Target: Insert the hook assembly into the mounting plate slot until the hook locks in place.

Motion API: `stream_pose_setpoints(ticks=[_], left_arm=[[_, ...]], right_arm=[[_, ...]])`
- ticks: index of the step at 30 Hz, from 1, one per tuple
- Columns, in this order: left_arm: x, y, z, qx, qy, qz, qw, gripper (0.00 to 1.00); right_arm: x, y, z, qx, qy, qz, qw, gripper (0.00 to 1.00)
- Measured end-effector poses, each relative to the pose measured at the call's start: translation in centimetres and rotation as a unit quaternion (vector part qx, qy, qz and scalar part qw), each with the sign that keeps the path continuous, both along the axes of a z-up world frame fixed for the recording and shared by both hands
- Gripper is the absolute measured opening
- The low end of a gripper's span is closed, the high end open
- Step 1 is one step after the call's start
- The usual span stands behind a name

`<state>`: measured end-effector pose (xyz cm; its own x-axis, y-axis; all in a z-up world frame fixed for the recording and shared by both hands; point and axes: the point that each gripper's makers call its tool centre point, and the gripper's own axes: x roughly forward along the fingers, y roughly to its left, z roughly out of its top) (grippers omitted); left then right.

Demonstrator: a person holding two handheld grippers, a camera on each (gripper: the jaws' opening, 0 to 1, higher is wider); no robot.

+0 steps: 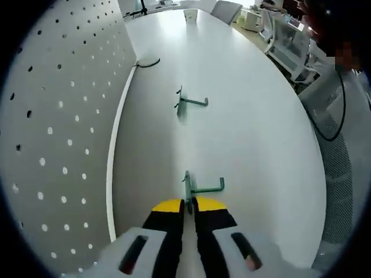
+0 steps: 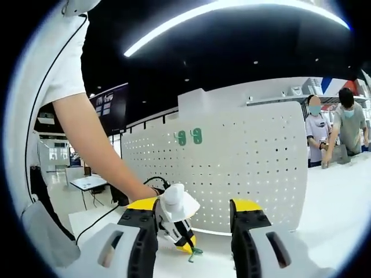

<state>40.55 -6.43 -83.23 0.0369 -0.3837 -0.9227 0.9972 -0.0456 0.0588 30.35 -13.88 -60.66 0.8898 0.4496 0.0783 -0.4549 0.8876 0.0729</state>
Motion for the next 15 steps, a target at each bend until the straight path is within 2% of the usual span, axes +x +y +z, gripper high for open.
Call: stream_pose_setpoints(ticks=[15], left_arm=[[0.16, 0.05, 0.08, 0.003, -0.012, 0.004, 0.9999, 0.04]], right_arm=[[-0.02, -0.05, -0.06, 0.000, 0.001, 0.000, 1.0000, 0.46]])
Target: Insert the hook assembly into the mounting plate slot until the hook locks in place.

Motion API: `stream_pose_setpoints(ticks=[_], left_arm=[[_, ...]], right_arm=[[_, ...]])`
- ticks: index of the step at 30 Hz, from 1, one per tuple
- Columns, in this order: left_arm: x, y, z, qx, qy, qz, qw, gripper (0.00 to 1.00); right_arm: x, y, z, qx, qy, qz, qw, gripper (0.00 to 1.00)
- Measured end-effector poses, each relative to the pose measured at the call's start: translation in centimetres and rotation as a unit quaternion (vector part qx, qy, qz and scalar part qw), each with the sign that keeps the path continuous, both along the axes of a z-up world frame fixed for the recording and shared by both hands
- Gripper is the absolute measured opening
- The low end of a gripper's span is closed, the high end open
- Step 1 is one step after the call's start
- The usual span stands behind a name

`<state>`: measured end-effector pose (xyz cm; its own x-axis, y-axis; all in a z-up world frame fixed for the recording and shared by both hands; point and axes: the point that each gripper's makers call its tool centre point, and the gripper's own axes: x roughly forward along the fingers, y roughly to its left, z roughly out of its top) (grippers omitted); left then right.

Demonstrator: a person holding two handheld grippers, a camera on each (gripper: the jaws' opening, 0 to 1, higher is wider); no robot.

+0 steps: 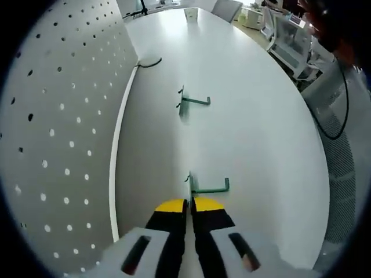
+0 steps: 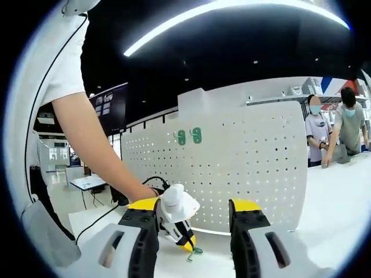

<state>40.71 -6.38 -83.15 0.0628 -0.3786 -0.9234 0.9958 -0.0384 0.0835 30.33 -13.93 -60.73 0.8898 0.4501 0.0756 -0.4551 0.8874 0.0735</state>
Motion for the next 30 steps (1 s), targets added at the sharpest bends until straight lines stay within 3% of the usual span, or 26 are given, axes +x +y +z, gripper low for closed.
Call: stream_pose_setpoints(ticks=[5, 9, 17, 26, 27, 30], left_arm=[[0.1, 0.0, 0.0, -0.005, 0.006, 0.017, 0.9998, 0.03], [0.0, 0.0, 0.0, -0.005, -0.006, 0.001, 1.0000, 0.03], [0.2, -0.1, 0.0, -0.012, -0.008, 0.010, 0.9998, 0.02], [0.9, -0.8, 2.0, -0.103, -0.012, 0.053, 0.9931, 0.01], [0.8, -1.3, 2.7, -0.129, -0.008, 0.058, 0.9900, 0.01], [0.7, -1.6, 3.8, -0.153, -0.008, 0.067, 0.9858, 0.01]], right_arm=[[0.0, 0.0, 0.0, 0.001, 0.001, 0.001, 1.0000, 0.46], [0.0, 0.0, 0.0, 0.004, 0.001, 0.001, 1.0000, 0.46], [0.1, -0.3, 0.0, 0.006, 0.003, -0.004, 1.0000, 0.45], [0.3, -0.3, -0.1, 0.011, 0.006, -0.005, 0.9999, 0.45], [0.3, -0.3, -0.1, 0.011, 0.007, -0.005, 0.9999, 0.45], [0.3, -0.3, -0.1, 0.011, 0.007, -0.004, 0.9999, 0.45]])
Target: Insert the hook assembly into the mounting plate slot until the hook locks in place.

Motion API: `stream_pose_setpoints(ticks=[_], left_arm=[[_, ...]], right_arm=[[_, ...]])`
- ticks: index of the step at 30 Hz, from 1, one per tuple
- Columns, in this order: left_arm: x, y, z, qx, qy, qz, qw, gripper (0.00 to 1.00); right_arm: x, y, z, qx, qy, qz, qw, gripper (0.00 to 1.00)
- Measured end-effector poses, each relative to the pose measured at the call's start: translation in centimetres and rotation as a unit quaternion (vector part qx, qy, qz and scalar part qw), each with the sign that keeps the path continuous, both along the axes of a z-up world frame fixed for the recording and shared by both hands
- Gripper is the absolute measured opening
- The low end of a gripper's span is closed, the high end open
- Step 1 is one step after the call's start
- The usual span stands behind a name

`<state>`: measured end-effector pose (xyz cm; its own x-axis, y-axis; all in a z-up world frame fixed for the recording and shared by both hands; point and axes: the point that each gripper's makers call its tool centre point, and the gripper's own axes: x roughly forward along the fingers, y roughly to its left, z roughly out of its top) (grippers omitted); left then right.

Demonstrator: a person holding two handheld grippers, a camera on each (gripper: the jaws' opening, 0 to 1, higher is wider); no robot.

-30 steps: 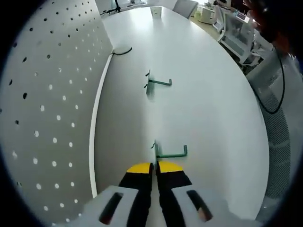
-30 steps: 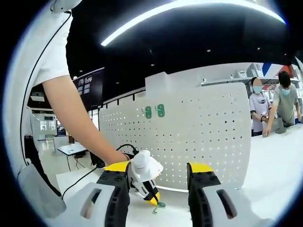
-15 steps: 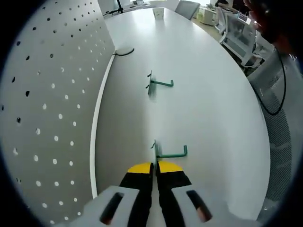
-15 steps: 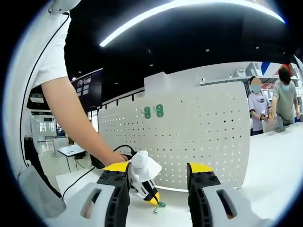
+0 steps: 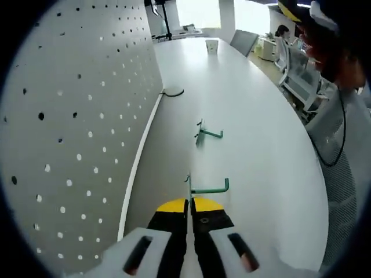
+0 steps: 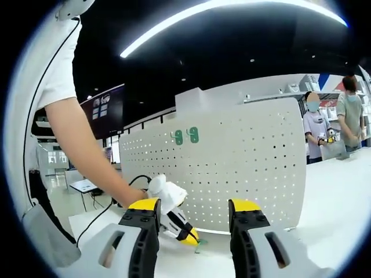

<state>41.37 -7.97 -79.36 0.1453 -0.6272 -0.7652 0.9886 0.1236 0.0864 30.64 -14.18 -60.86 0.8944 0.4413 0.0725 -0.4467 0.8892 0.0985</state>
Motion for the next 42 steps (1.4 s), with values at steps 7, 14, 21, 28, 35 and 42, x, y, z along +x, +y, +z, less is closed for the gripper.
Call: stream_pose_setpoints(ticks=[7, 14, 21, 28, 35, 42], left_arm=[[0.3, -0.5, 2.6, -0.052, -0.001, 0.039, 0.9979, 0.01], [-0.4, -0.8, 5.4, -0.110, -0.019, 0.059, 0.9920, 0.01], [-0.5, -1.0, 8.9, -0.173, -0.037, 0.079, 0.9810, 0.01], [-0.8, -0.8, 12.4, -0.223, -0.057, 0.098, 0.9682, 0.01], [-1.2, -0.3, 16.4, -0.282, -0.071, 0.120, 0.9491, 0.01], [-1.8, 1.0, 19.3, -0.332, -0.087, 0.139, 0.9289, 0.01]], right_arm=[[0.0, 0.1, 0.2, 0.000, -0.001, 0.001, 1.0000, 0.45], [-0.2, 0.3, 0.9, 0.004, -0.003, 0.006, 1.0000, 0.45], [-0.3, 0.8, 1.6, 0.010, -0.006, 0.013, 0.9999, 0.45], [-0.2, 1.3, 2.5, 0.015, -0.009, 0.019, 0.9997, 0.45], [-0.1, 1.7, 3.7, 0.017, -0.017, 0.025, 0.9994, 0.45], [-0.1, 2.4, 4.7, 0.016, -0.024, 0.033, 0.9990, 0.45]])
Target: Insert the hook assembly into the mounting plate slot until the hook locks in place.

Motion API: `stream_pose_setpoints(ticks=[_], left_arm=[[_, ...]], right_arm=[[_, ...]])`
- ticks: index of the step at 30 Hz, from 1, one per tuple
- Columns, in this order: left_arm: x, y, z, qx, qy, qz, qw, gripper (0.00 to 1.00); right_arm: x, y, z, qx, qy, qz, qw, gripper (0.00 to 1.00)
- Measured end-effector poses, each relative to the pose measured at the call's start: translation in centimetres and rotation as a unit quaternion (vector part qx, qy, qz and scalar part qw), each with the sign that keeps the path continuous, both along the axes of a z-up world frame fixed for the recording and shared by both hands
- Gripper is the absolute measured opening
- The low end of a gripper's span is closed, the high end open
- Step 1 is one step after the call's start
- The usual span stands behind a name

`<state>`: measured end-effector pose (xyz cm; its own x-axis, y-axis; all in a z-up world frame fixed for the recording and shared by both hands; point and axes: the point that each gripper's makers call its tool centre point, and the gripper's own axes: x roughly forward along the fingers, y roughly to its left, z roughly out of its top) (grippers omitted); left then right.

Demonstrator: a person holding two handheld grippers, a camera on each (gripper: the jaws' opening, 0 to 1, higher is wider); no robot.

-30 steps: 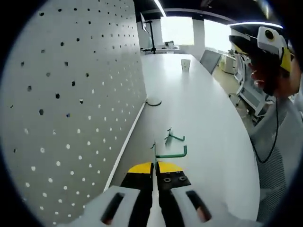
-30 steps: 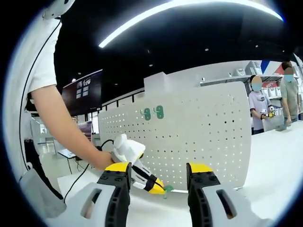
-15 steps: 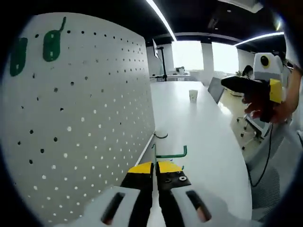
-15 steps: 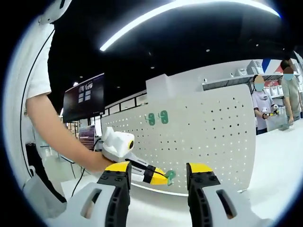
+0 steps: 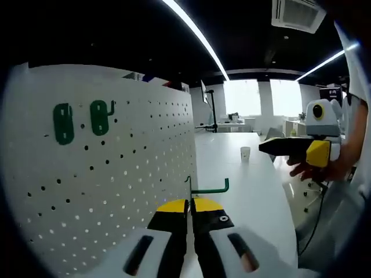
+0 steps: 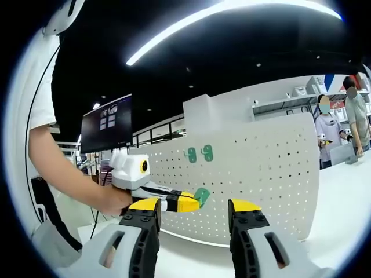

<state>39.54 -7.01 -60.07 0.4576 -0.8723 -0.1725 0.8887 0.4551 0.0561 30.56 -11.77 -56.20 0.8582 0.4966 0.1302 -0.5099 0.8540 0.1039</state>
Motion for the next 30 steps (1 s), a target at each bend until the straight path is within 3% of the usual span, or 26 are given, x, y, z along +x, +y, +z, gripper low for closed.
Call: stream_pose_setpoints(ticks=[11, 19, 25, 30], left_arm=[[-1.6, 2.4, 4.0, -0.086, -0.016, 0.035, 0.9956, 0.02], [-2.4, 3.2, 4.5, -0.098, -0.026, 0.047, 0.9938, 0.02], [-2.5, 3.0, 4.5, -0.100, -0.022, 0.047, 0.9936, 0.02], [-2.9, 2.8, 4.4, -0.101, -0.020, 0.047, 0.9936, 0.02]], right_arm=[[0.0, 1.2, 1.1, -0.005, -0.009, 0.014, 0.9998, 0.45], [-0.2, 2.0, 1.3, -0.010, -0.012, 0.025, 0.9996, 0.44], [0.0, 2.0, 1.5, 0.105, 0.030, 0.049, 0.9929, 0.40], [0.2, 2.1, 1.3, 0.102, 0.032, 0.047, 0.9932, 0.39]])
